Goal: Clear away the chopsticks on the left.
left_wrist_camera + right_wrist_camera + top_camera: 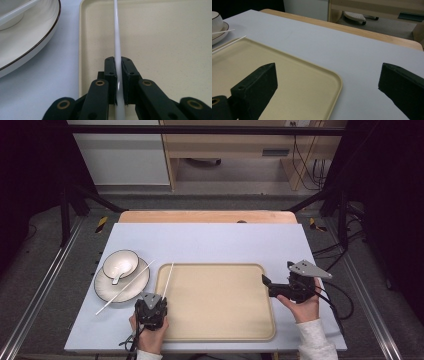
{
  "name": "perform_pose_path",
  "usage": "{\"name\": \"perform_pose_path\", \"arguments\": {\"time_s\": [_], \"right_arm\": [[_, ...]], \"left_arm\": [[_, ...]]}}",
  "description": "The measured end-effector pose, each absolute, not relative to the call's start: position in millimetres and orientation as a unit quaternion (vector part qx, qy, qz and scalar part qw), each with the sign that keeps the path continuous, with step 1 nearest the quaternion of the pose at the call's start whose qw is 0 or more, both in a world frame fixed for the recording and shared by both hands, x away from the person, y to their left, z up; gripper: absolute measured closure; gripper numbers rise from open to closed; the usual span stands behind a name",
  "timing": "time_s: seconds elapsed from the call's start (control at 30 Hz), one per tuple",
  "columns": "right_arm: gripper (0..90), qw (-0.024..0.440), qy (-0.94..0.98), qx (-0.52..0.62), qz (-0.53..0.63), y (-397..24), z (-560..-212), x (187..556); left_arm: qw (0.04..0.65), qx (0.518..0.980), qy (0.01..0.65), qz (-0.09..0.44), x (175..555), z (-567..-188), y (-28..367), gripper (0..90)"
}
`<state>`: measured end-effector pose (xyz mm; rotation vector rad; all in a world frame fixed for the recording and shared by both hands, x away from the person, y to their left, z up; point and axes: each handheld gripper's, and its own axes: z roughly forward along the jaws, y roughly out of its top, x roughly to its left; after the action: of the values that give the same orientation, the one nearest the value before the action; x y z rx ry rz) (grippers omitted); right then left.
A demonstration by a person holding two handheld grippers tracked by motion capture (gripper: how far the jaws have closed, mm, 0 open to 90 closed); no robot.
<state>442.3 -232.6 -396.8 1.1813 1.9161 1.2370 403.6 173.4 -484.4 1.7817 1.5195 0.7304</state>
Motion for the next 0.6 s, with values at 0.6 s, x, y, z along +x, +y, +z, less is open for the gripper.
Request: {"name": "perform_pose_path", "arguments": {"time_s": [0.6], "right_arm": [[2.6,0.285,0.711,0.443,0.465,-235.4,-394.5,440.4]], "left_arm": [[0.374,0.693,0.553,0.272,404.4,-457.9,184.9,67.6]]}}
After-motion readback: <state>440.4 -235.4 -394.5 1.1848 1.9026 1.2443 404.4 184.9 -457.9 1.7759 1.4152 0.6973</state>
